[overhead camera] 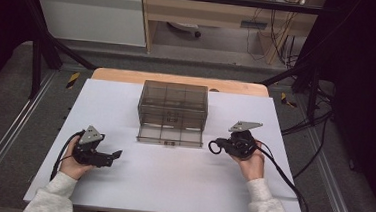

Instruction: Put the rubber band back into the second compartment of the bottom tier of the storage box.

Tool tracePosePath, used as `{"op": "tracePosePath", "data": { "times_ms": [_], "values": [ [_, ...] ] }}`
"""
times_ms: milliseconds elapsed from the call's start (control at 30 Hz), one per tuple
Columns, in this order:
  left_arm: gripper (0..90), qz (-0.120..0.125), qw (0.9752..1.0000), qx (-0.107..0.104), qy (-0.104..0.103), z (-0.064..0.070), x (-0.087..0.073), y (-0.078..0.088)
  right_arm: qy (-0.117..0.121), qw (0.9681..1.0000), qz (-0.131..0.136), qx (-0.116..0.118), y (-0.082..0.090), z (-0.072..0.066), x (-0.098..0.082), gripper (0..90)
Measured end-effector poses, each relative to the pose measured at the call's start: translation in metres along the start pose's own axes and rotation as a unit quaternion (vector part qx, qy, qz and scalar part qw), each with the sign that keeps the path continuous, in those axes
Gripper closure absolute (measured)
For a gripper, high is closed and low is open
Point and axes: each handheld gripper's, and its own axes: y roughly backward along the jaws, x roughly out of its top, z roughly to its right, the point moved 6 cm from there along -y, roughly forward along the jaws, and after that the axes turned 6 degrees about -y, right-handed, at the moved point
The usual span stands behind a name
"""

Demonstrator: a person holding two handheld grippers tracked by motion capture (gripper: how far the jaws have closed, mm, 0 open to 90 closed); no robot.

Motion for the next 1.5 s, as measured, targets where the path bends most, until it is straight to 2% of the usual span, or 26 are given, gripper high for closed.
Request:
{"op": "tracePosePath", "data": {
  "times_ms": [800,1500],
  "values": [
    [8.1,0.000,1.0000,0.001,0.000,0.000,0.000,0.000,0.011,0.9999,0.005,0.007,-0.004,-0.009,0.009,86.3],
    [7.6,0.000,1.0000,0.001,-0.001,0.000,0.000,0.000,0.023,0.9995,0.010,0.016,-0.012,-0.024,0.026,86.3]
  ]
}}
